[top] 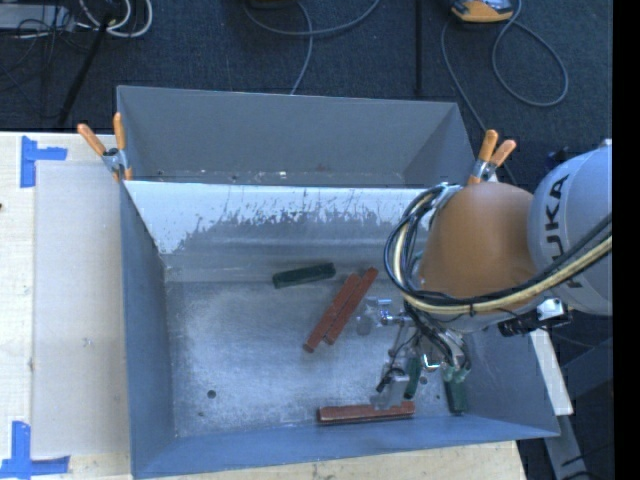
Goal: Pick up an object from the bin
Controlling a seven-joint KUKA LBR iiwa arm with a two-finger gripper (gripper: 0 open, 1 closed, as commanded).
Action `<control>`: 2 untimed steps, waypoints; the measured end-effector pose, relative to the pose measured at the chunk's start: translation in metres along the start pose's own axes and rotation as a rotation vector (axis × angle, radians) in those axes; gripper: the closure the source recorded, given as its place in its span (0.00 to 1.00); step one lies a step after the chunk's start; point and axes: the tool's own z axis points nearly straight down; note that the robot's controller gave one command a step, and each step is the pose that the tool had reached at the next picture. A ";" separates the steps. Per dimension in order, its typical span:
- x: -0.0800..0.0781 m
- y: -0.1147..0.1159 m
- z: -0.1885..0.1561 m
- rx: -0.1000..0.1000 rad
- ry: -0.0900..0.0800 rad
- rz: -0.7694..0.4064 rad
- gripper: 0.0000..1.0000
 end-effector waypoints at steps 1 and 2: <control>0.002 0.004 0.097 0.000 -0.028 -0.100 0.00; 0.009 0.001 0.066 0.000 -0.012 -0.055 0.00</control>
Offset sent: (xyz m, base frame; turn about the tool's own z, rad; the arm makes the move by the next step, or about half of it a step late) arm -0.0086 0.0030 -0.0967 -0.1038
